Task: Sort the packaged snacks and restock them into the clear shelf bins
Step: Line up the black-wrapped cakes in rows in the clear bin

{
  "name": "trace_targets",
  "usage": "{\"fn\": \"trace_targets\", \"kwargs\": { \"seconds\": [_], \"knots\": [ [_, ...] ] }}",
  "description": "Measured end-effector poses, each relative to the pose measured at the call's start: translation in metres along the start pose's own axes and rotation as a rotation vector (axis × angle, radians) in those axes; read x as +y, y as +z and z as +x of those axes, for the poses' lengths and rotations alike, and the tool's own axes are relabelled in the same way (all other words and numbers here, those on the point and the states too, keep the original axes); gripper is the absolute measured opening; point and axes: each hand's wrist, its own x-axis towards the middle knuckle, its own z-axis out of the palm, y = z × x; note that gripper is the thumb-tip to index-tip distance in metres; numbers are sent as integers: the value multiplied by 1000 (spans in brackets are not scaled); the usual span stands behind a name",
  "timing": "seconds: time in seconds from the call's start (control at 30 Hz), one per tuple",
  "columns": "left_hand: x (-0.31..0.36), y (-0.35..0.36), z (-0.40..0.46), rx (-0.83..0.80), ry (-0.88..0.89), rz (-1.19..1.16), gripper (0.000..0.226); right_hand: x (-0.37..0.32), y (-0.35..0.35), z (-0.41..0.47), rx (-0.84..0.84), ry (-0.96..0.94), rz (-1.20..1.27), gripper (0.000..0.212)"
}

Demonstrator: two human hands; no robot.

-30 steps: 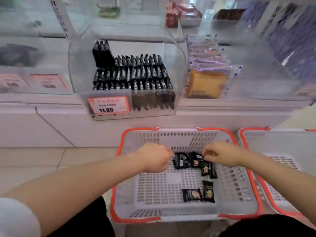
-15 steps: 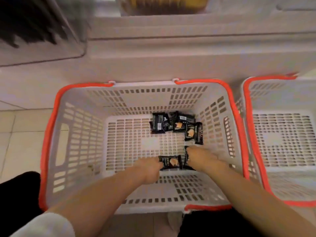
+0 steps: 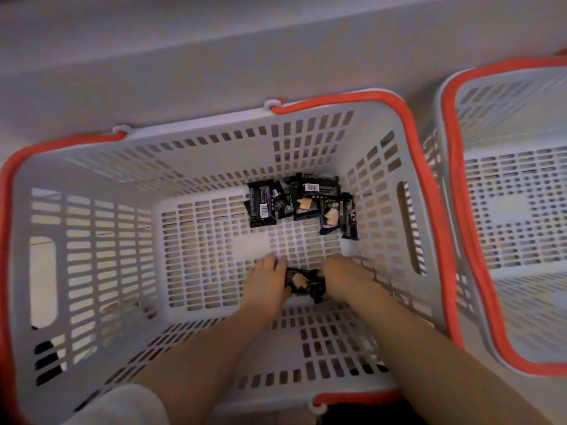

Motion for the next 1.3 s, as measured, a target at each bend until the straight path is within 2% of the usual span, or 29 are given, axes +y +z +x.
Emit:
{"fn": "trace_targets", "kwargs": {
  "seconds": [0.13,0.23,0.33,0.4,0.5,0.6,0.67,0.73,0.8,0.83,0.93,1.0,1.07,1.13,1.23,1.3],
  "knots": [
    [0,4,6,-12,-32,52,47,-4,-7,-1,77,-118,245,21],
    [-3,2,8,-110,33,-22,40,-7,-8,-1,101,-157,207,19],
    [-11,-2,6,-207,1,-296,36,-5,-4,1,115,-192,79,21],
    [-15,-5,5,-198,-2,-446,26,-3,-2,4,134,-251,37,23],
    [-16,-18,6,-135,-77,-789,11,-3,-1,7,88,-293,189,20],
    [-23,-40,12,-153,-167,-1051,23,-3,-2,7,56,-246,457,32],
    [-28,-55,19,-82,-185,-1023,25,-5,-3,8,74,-199,596,41],
    [-32,-68,30,138,-210,-820,21,-8,-4,11,119,-129,639,48],
    [-33,-77,45,338,-259,-644,29,-7,-5,12,201,-64,545,46],
    [-32,-79,52,373,-296,-604,34,-6,-7,11,254,-40,445,43],
    [-24,-83,71,302,-408,-536,54,-5,-9,7,414,-11,84,39],
    [-17,-83,78,254,-444,-466,62,-8,-8,8,466,-31,-38,38],
    [-12,-81,81,244,-454,-379,62,-11,-5,10,475,-72,-108,37],
    [-8,-81,82,249,-442,-397,52,-11,-1,12,462,-107,-165,38],
    [-1,-87,73,242,-369,-767,27,-8,5,14,415,-125,-195,44],
    [-1,-96,62,132,-455,-1261,16,-9,9,14,361,-130,-145,48]
  ]
}}
